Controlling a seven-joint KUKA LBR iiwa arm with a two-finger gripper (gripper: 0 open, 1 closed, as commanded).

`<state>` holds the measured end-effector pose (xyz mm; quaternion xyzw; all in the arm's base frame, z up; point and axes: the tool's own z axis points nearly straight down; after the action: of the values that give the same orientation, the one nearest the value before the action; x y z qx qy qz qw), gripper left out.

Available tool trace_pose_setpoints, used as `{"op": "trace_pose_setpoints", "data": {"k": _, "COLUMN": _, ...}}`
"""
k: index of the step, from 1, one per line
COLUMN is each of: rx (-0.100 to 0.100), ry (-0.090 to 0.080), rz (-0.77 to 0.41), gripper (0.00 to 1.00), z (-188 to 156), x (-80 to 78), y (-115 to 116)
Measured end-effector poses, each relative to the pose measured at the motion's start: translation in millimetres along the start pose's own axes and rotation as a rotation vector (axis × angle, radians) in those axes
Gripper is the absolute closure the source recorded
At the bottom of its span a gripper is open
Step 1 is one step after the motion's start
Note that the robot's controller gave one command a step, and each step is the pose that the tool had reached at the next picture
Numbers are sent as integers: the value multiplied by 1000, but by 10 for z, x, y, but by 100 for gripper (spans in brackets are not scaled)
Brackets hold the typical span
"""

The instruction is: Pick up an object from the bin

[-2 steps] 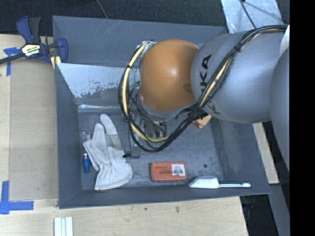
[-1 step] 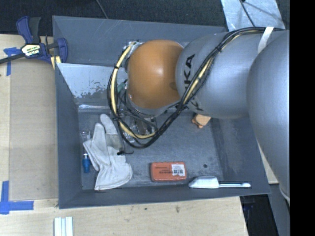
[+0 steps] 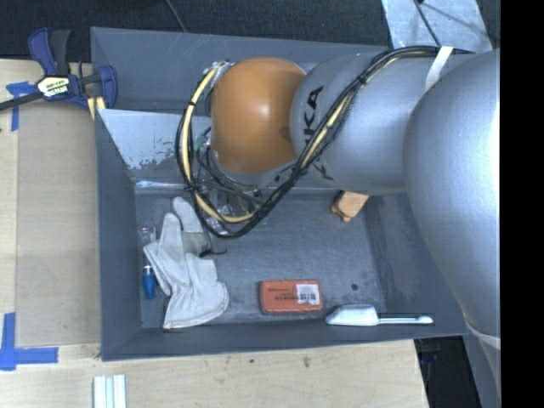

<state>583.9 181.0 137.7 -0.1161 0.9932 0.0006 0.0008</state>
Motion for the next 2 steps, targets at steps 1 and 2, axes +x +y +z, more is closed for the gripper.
{"op": "trace_pose_setpoints", "data": {"k": 1, "rx": 0, "ry": -2, "rz": -218, "gripper": 0, "z": -187, "x": -83, "y": 271}}
{"op": "trace_pose_setpoints", "data": {"k": 2, "rx": 1, "ry": -7, "rz": -276, "gripper": 0, "z": 477, "x": -263, "y": 237}}
